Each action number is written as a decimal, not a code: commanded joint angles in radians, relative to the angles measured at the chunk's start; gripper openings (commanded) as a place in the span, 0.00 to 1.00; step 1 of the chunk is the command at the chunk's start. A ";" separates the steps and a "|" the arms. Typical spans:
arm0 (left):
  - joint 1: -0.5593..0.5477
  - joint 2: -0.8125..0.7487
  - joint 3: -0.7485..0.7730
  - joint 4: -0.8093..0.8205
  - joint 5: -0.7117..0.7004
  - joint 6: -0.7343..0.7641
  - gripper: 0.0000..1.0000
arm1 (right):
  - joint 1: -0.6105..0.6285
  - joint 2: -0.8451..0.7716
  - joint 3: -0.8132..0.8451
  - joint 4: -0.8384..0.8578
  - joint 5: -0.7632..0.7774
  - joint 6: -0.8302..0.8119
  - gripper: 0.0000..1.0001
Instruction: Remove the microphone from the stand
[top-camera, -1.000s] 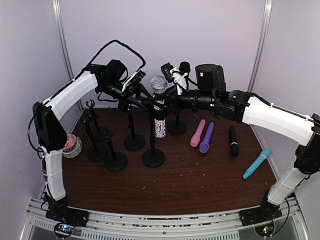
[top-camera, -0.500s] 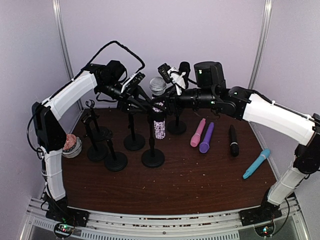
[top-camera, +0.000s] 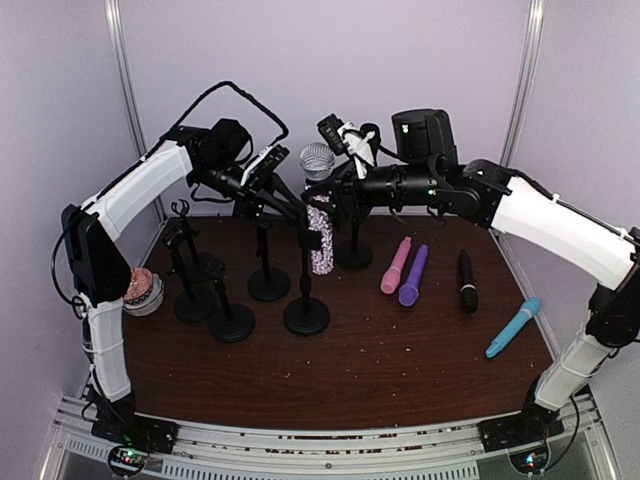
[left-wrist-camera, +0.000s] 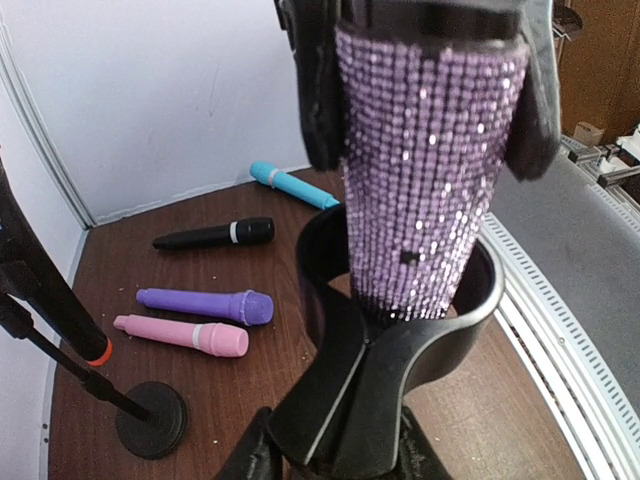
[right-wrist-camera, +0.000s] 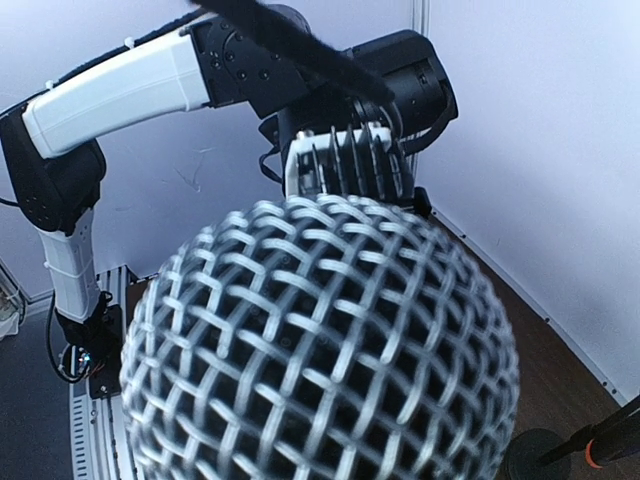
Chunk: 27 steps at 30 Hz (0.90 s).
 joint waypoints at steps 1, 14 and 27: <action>-0.005 -0.025 0.012 -0.045 -0.013 -0.014 0.24 | 0.000 -0.074 0.065 0.038 -0.008 0.021 0.28; -0.005 -0.026 0.009 -0.005 -0.054 -0.057 0.31 | -0.102 -0.374 -0.142 0.004 0.240 0.225 0.19; -0.004 -0.087 -0.019 0.048 -0.123 -0.181 0.98 | -0.446 -0.272 -0.507 -0.152 0.276 0.451 0.17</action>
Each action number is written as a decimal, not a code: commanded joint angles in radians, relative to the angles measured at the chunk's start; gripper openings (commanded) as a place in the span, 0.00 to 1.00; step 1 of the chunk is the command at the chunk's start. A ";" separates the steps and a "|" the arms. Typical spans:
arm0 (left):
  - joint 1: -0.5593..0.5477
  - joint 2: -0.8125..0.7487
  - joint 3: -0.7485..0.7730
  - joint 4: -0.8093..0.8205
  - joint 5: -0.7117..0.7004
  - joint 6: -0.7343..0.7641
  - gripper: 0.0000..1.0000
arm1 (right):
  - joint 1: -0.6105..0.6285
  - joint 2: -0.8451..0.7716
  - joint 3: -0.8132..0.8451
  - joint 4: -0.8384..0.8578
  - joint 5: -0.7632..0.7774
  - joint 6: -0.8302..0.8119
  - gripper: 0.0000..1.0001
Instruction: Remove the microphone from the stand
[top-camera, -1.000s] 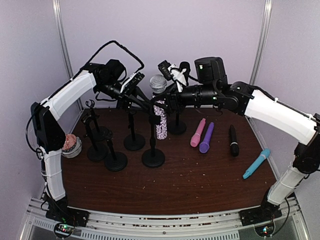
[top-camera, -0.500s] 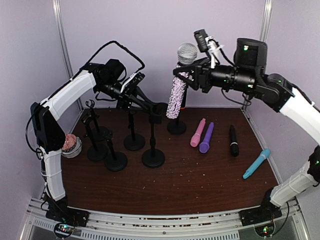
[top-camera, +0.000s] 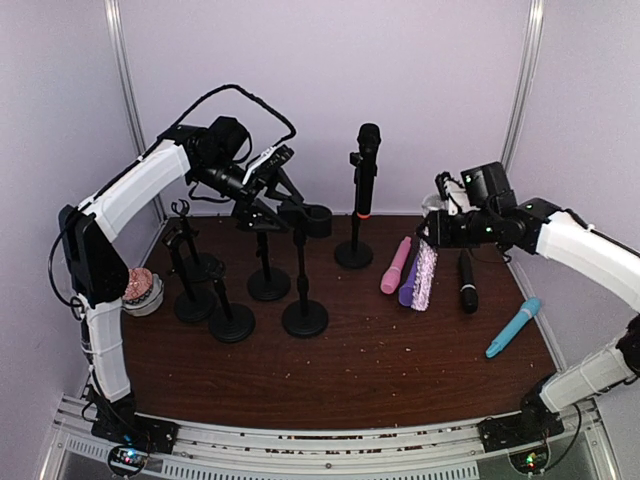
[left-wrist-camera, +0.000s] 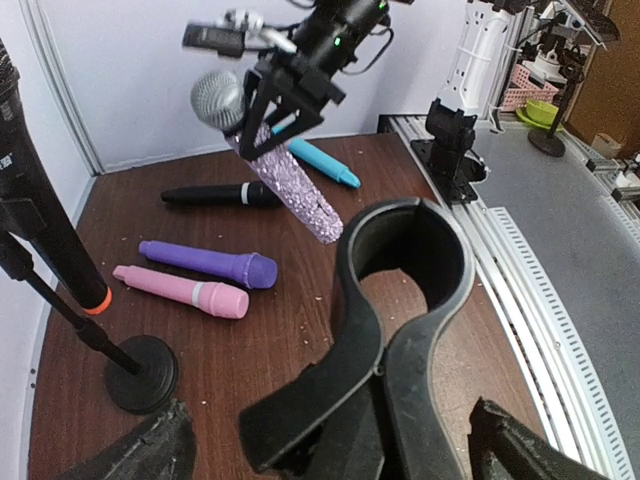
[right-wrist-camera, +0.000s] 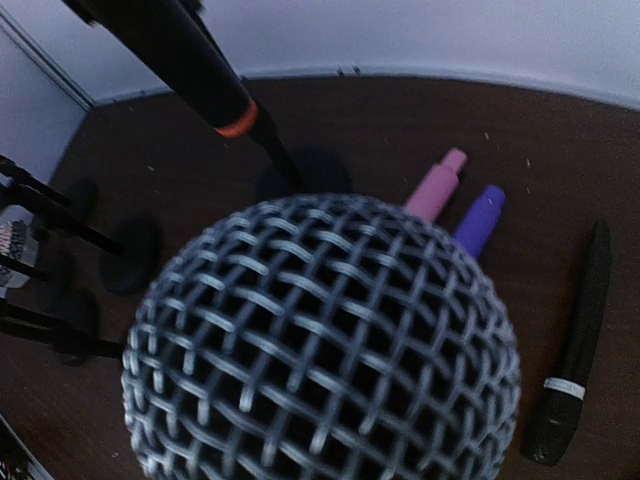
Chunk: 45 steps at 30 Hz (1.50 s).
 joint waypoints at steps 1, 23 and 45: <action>-0.003 -0.082 -0.020 0.039 -0.044 -0.073 0.98 | -0.090 0.048 -0.031 -0.010 0.001 0.072 0.17; 0.040 -0.298 -0.219 0.067 -0.253 -0.315 0.98 | -0.268 0.575 0.202 -0.123 0.069 0.090 0.50; 0.093 -0.329 -0.217 0.107 -0.336 -0.431 0.98 | -0.114 0.145 0.170 0.028 0.215 0.174 1.00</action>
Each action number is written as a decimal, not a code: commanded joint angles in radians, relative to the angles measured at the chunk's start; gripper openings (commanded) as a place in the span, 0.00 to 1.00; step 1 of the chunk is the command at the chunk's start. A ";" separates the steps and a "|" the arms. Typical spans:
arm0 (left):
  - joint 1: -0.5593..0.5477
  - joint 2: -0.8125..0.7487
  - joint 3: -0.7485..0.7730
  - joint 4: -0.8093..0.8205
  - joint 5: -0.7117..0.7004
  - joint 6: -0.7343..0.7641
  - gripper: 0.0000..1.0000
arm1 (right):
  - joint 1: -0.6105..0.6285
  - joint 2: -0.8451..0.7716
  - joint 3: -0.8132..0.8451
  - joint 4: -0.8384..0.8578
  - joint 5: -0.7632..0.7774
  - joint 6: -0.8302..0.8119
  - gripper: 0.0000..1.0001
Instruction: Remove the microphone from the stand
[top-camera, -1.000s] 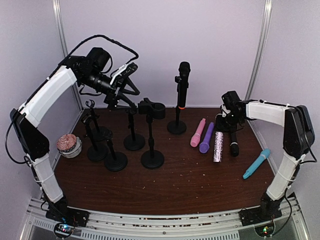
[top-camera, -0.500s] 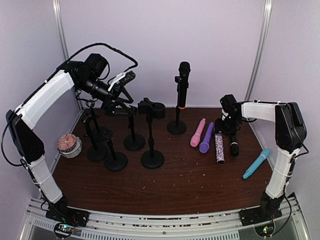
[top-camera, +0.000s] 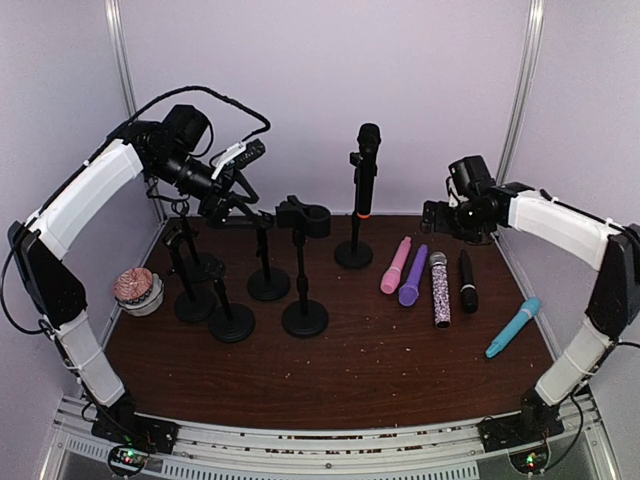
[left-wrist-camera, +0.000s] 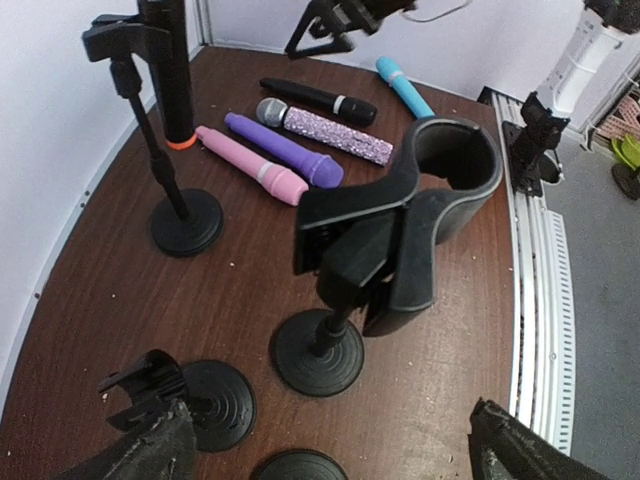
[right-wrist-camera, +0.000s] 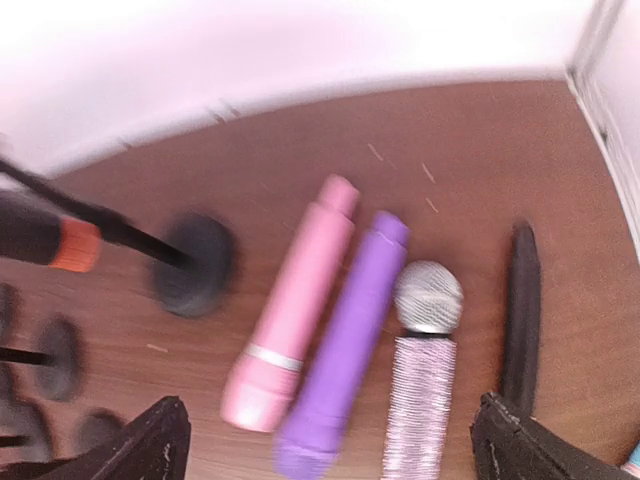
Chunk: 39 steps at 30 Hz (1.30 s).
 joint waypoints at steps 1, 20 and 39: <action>0.049 -0.049 0.005 0.080 -0.026 -0.095 0.98 | 0.027 -0.179 -0.010 0.140 0.035 0.099 1.00; 0.147 -0.191 -0.091 0.207 -0.396 -0.208 0.98 | 0.668 -0.151 -0.212 0.418 0.249 -0.131 0.87; 0.146 -0.218 -0.135 0.151 -0.407 -0.179 0.98 | 0.766 0.276 -0.064 0.650 0.342 -0.138 0.74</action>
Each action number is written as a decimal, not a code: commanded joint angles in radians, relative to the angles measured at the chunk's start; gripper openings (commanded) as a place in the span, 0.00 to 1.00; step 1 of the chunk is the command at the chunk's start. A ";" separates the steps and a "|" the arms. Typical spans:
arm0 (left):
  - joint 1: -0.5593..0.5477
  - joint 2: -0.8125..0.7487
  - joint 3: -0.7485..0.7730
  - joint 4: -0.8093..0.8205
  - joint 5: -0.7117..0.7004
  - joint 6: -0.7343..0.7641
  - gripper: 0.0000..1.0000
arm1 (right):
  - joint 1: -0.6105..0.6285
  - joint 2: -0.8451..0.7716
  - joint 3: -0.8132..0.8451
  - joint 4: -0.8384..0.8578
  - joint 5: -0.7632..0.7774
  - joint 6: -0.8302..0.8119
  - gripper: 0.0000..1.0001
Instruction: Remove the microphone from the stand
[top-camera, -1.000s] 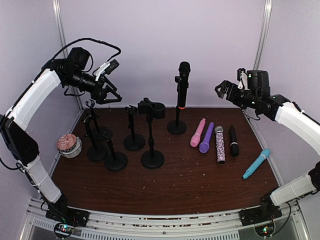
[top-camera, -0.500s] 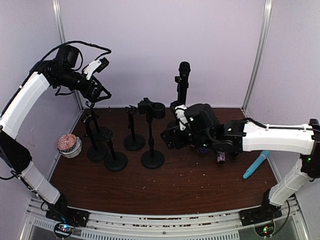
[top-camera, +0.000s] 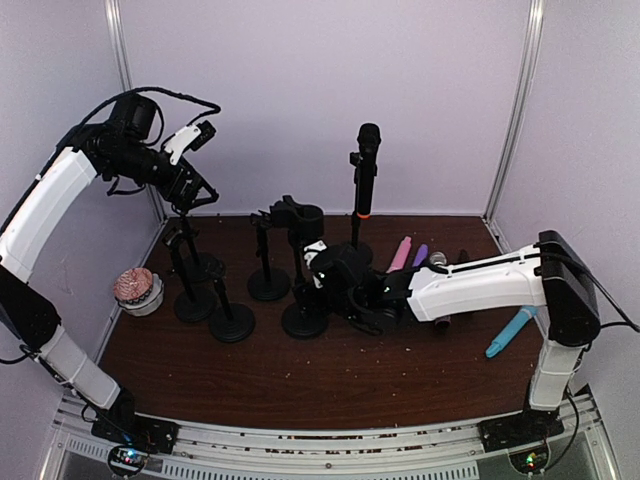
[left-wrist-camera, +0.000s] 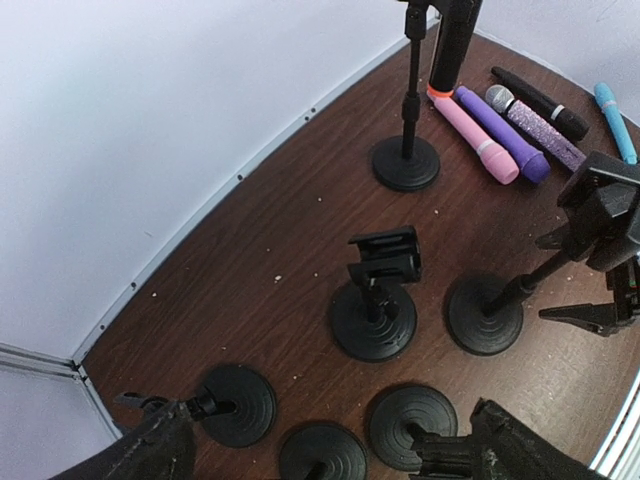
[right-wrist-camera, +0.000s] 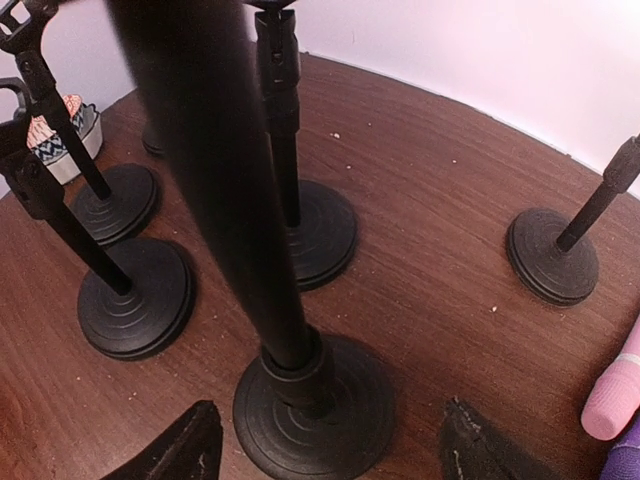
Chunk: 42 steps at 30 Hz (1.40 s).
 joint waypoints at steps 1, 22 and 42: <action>0.002 -0.009 -0.008 0.003 0.002 0.013 0.98 | 0.013 0.039 0.026 0.086 0.042 0.018 0.74; 0.001 0.037 0.041 -0.091 0.067 0.047 0.98 | 0.099 0.217 0.262 -0.081 0.081 0.054 0.08; 0.002 -0.069 -0.133 -0.070 0.179 0.049 0.98 | 0.091 -0.031 0.099 0.005 0.056 0.052 0.00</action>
